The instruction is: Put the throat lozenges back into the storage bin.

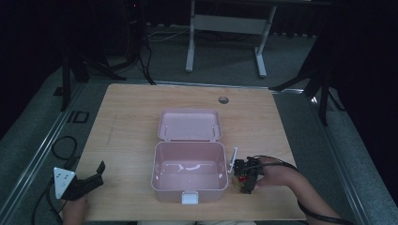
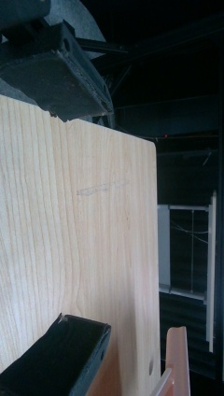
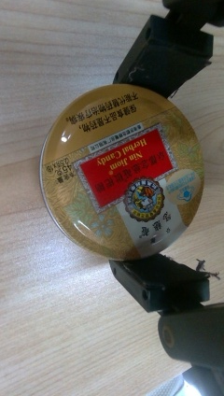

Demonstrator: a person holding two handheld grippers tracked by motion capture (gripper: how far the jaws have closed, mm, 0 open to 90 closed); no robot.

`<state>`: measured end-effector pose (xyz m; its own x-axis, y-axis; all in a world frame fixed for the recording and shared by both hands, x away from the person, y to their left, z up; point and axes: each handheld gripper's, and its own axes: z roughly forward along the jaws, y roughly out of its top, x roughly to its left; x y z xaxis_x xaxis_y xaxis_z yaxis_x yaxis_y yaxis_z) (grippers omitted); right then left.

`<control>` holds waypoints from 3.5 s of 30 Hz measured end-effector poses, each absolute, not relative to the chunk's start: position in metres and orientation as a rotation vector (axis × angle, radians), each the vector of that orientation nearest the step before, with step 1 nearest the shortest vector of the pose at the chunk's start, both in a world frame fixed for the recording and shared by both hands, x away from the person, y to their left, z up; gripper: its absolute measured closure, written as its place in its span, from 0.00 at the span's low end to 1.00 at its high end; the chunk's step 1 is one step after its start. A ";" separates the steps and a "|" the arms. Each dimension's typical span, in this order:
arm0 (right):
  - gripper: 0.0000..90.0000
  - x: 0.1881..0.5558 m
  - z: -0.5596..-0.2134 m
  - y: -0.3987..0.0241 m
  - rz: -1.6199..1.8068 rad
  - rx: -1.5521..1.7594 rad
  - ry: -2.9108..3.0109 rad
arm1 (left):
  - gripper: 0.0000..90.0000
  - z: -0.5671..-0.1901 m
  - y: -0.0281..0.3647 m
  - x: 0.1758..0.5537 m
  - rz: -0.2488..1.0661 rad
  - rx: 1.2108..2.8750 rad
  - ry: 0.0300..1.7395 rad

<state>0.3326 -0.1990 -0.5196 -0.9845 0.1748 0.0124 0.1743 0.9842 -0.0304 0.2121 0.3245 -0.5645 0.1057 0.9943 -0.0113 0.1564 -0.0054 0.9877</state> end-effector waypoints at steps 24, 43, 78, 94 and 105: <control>0.22 0.331 -0.464 -0.209 0.051 -0.349 -3.097 | 0.00 -0.564 0.324 0.213 1.050 1.384 1.240; 0.22 0.330 -0.365 -0.183 -0.106 -0.249 -3.161 | 0.00 -0.564 0.324 0.213 1.048 1.385 1.243; 0.22 0.320 -0.396 -0.079 -0.072 0.082 -3.114 | 0.00 -0.564 0.323 0.213 1.050 1.390 1.238; 0.22 0.322 -0.443 -0.073 0.028 0.106 -3.093 | 0.00 -0.564 0.323 0.213 1.047 1.398 1.239; 0.22 0.322 -0.465 -0.064 0.107 0.147 -3.067 | 0.00 -0.564 0.324 0.214 1.043 1.400 1.236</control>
